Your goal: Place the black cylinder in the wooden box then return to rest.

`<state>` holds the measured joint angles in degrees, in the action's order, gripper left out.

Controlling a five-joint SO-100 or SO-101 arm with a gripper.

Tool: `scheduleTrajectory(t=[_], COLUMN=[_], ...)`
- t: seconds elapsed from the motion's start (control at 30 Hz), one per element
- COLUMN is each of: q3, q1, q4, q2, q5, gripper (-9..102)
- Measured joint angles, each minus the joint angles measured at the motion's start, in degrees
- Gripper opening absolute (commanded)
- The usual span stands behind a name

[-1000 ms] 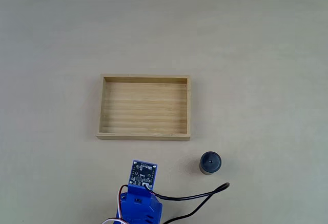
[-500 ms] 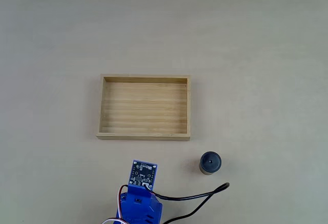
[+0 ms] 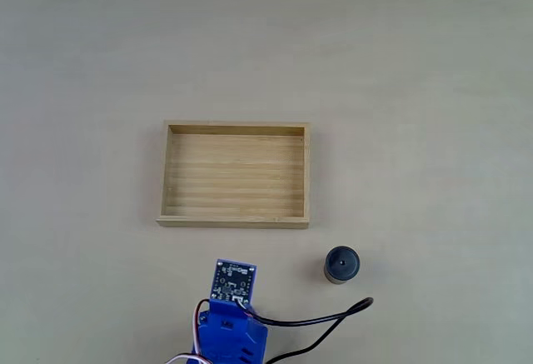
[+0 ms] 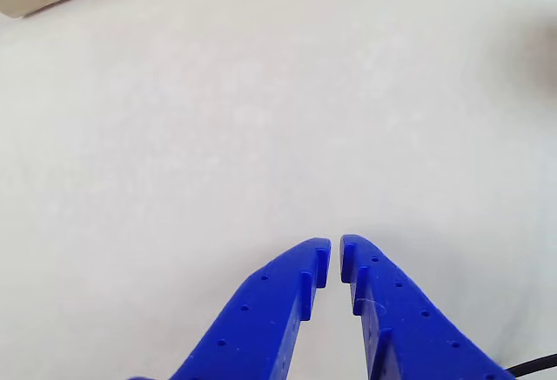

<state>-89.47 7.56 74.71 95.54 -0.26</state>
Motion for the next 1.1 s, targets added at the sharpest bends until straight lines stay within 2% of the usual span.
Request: scheduleTrajectory(t=[0.2, 0.57, 0.83, 0.93, 1.1], q3=[5.7, 15.7, 18.1, 19.0, 20.0], q1=[3.1, 14.5, 22.9, 25.7, 28.9], q4=[-0.5, -2.5, -7.0, -9.1, -11.7], q2=[-7.9, -15.6, -20.5, -23.1, -27.1], q5=[0.7, 0.8, 4.6, 5.0, 5.0], gripper=[0, 1, 14, 22, 28])
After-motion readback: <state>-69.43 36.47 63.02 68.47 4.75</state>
